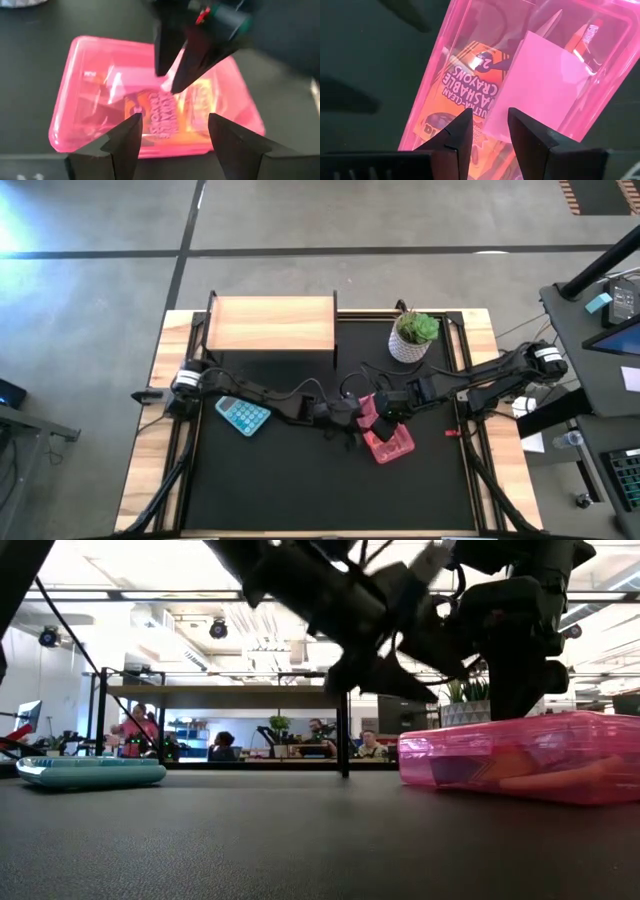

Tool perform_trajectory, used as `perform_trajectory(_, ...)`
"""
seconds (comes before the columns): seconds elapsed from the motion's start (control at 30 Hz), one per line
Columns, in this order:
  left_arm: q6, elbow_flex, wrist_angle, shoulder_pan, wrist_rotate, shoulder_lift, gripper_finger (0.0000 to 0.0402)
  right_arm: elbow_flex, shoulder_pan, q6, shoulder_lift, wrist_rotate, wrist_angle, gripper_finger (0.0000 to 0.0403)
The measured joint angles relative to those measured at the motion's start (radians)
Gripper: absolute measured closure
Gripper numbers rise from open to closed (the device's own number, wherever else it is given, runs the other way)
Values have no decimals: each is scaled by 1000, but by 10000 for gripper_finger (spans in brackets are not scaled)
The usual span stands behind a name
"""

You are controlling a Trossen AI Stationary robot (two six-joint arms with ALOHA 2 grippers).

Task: Pack school essentials
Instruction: Close the pink supply box

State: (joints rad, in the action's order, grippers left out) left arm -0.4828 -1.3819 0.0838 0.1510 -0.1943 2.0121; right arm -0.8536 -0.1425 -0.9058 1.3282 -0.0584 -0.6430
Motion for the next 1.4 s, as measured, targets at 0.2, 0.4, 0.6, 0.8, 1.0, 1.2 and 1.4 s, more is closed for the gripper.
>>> perform_trajectory(0.2, 91, 1, 43, 5, -53, 35, 190, 0, 0, 8, 0, 3, 2, 284)
perform_trajectory(0.4, 213, 1, 66, 13, -59, 52, 190, 0, 0, 26, 1, 3, 5, 284)
perform_trajectory(0.6, 277, 2, 73, 17, -69, 61, 190, 1, 0, 35, 1, 4, 5, 284)
perform_trajectory(0.8, 282, 1, 79, 21, -78, 104, 190, 1, 0, 42, 1, 5, 5, 284)
perform_trajectory(1.0, 284, 0, 83, 25, -82, 122, 190, 1, 0, 45, 2, 4, 6, 284)
perform_trajectory(1.2, 284, 3, 81, 23, -118, 135, 190, 1, 1, 43, -14, -6, 6, 284)
perform_trajectory(1.4, 288, 22, 83, 23, -119, 136, 190, -6, -16, 27, -58, -24, 52, 284)
